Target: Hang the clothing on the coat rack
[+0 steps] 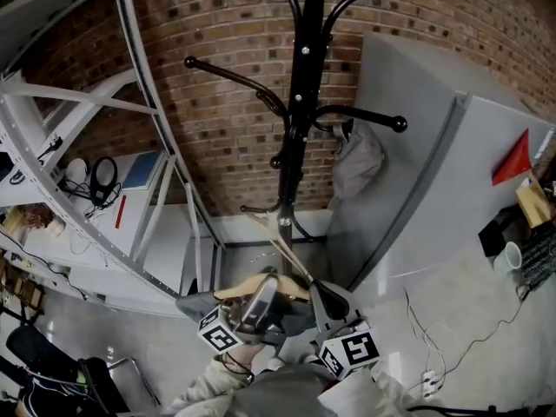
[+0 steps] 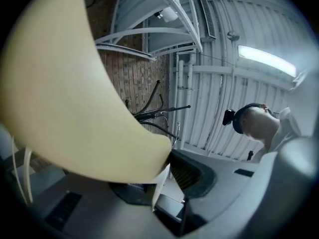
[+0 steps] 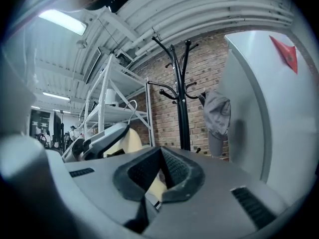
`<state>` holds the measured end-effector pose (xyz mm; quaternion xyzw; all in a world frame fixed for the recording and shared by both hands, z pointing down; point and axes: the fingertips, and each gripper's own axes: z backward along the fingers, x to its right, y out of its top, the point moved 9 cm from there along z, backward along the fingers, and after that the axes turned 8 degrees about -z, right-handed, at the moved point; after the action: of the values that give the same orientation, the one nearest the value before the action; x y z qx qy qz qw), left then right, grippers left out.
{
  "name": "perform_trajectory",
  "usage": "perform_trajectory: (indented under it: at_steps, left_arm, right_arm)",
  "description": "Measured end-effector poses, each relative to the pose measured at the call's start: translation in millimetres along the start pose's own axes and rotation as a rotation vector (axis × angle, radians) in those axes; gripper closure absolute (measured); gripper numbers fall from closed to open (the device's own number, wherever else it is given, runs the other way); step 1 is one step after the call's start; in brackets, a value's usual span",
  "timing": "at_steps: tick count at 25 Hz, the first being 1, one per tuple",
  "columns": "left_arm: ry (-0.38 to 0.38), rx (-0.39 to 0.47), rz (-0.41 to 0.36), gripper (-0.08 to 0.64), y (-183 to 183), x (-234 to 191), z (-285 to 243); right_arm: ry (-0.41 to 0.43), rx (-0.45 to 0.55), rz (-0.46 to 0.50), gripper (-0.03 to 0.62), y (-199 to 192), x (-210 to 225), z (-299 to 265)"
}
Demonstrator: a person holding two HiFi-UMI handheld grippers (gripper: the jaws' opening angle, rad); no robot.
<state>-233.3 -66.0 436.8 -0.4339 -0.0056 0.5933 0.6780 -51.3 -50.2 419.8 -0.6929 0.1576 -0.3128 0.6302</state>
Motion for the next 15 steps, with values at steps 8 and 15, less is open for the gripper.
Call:
perform_trajectory:
  at_steps: [8, 15]
  left_arm:
    - [-0.024, -0.010, 0.036, 0.453, -39.7, 4.8, -34.3]
    - [-0.034, -0.018, 0.035, 0.453, -57.4, 8.9, -60.1]
  right_arm:
    - [-0.029, 0.009, 0.005, 0.569, 11.4, 42.1, 26.8]
    - [-0.021, 0.024, 0.006, 0.569, 23.3, 70.3, 34.4]
